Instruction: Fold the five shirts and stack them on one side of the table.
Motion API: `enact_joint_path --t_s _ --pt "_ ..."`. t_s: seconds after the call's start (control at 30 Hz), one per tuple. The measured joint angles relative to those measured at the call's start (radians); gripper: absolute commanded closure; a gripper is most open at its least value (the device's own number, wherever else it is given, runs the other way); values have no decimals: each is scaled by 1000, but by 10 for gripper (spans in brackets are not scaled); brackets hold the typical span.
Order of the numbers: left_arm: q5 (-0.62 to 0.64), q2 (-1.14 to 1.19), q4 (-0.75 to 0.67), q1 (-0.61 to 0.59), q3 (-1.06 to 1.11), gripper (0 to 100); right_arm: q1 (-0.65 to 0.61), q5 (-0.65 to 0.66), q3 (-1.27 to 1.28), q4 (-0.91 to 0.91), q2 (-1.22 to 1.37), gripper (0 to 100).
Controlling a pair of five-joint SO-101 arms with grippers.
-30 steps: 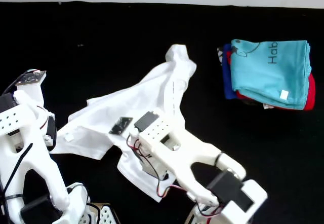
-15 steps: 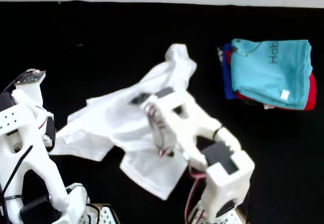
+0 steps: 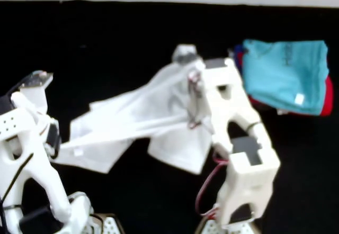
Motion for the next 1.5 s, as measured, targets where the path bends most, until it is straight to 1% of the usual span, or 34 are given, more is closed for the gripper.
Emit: enact_joint_path --t_s 0.13,0.27,0.4,0.5,0.57,0.7,0.97,1.03,1.17,1.2,1.27,1.5 --pt "0 0 0 0 0 992 -18 0 0 71 -26 741" --pt "0 0 0 0 0 992 -78 -8 43 95 -203 741" --pt "0 0 0 0 0 992 -216 -17 258 95 -393 740" --pt "0 0 0 0 0 992 -325 -51 482 -3 -477 739" --pt "0 0 0 0 0 992 -365 -74 605 -86 -493 739" --pt "0 0 0 0 0 992 -373 -86 706 -172 -479 739" --pt "0 0 0 0 0 992 -376 -89 713 -281 -288 747" --pt "0 0 0 0 0 992 -377 -89 710 -285 -262 800" --pt "0 0 0 0 0 992 -368 -91 707 -292 -261 981" --pt "0 0 0 0 0 992 -365 -91 706 -295 -261 997" --pt "0 0 0 0 0 992 -364 -92 706 -301 -261 985" --pt "0 0 0 -2 0 992 -356 -120 706 -301 -255 993"
